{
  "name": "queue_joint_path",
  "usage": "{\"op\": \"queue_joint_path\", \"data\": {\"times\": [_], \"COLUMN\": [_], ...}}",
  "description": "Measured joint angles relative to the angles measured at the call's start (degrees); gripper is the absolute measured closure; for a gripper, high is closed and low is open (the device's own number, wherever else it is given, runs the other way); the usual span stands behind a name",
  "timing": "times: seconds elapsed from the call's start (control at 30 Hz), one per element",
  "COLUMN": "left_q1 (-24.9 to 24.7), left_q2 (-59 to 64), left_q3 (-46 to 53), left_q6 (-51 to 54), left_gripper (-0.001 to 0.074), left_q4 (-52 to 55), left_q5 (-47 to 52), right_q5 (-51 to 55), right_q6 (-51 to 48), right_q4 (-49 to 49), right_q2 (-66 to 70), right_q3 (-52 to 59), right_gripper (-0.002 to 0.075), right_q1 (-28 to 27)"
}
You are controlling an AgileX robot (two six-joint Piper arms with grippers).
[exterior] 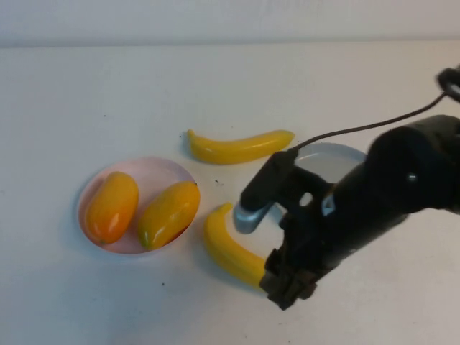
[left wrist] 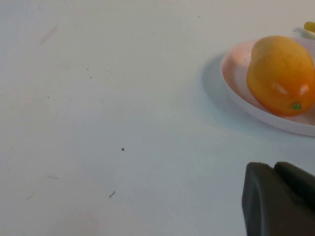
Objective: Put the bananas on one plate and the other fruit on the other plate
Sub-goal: Put another type of fruit in the right plate
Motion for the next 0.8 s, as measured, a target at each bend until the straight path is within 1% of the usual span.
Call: {"op": "queue_joint_path", "data": {"times": [0.1,0.27,0.4,0.63,0.73,0.8], "left_q1": [0.00,0.00,0.00,0.00,0.00,0.00], "left_q2": [0.00,0.00,0.00,0.00,-0.10,-0.10], "left_q3": [0.00,0.00,0.00,0.00,0.00,0.00], "left_q6": [0.00,0.00,0.00,0.00,0.00,0.00], "left_gripper": [0.0733,0.0733,0.0733,0.0733,0.0733,0.0733], "left_q4": [0.00,0.00,0.00,0.00,0.00,0.00], "left_q5": [0.00,0.00,0.00,0.00,0.00,0.00], "right_q5": [-0.12,-0.76,-1.89,-4.64,-4.98,-4.98], "right_q6": [-0.08,-0.21,-0.21,-0.21,-0.21,-0.21], "right_q4": [-1.27,-4.14,-6.01,-7.36,-7.48,-7.59], "right_q2": [5.73,12.91,17.38,21.06,22.02,22.41], "right_q3": [-3.90,-8.54,-9.91,-10.14,-10.14,-10.14], "right_gripper": [0.0341,0.0329,0.0327,0.0328,0.0362,0.0412], "right_q1": [1.36,1.60,1.60,1.60,1.60,1.60]}}
